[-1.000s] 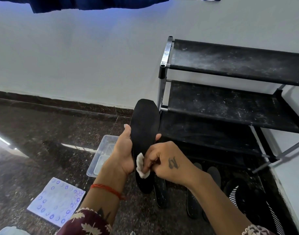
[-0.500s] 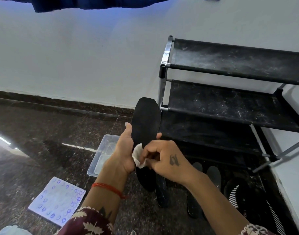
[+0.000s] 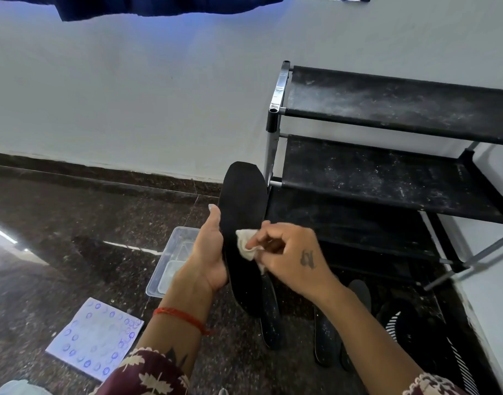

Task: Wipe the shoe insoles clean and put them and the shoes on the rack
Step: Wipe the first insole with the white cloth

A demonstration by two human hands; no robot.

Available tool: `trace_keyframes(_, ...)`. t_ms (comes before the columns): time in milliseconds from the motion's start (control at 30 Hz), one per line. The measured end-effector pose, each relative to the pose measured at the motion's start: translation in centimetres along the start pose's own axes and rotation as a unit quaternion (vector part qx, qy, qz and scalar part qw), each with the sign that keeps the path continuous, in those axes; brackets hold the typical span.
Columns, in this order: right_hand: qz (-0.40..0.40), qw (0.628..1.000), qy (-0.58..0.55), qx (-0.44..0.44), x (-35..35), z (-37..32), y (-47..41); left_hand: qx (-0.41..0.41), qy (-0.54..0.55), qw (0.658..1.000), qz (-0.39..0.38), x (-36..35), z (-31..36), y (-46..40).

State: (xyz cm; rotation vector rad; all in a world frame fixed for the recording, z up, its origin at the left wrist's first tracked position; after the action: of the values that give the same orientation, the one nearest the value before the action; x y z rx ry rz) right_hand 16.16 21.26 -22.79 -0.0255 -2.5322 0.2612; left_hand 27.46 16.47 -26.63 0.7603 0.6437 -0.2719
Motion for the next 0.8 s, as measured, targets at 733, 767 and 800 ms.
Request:
trace_keyframes(733,-0.027,0.991,-0.034,-0.123,-0.1,1.6,-0.1,-0.001,0.016,1.0,-0.007,0.3,0.2,0.0)
trace_keyframes(767,-0.037,0.99,-0.025,-0.131,-0.5,1.8,-0.1,0.002,0.023,1.0,-0.009,0.3,0.2,-0.1)
trace_keyframes(800,-0.042,0.988,-0.029,-0.144,-0.8,1.9,0.0,0.002,0.028,1.0,-0.011,0.4,0.2,-0.1)
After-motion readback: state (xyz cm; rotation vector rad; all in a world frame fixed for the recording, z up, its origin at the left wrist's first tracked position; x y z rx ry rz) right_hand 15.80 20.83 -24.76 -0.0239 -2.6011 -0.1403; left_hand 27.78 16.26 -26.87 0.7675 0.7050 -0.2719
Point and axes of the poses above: each hand's wrist, its own y-axis away from the middle knuckle, its own x-axis out of the back of the hand, z = x × y, the point moved 3 cm from there along -y, towards the middle knuckle, and after that the axes turned 4 degrees about x, right-handed, at the moved point
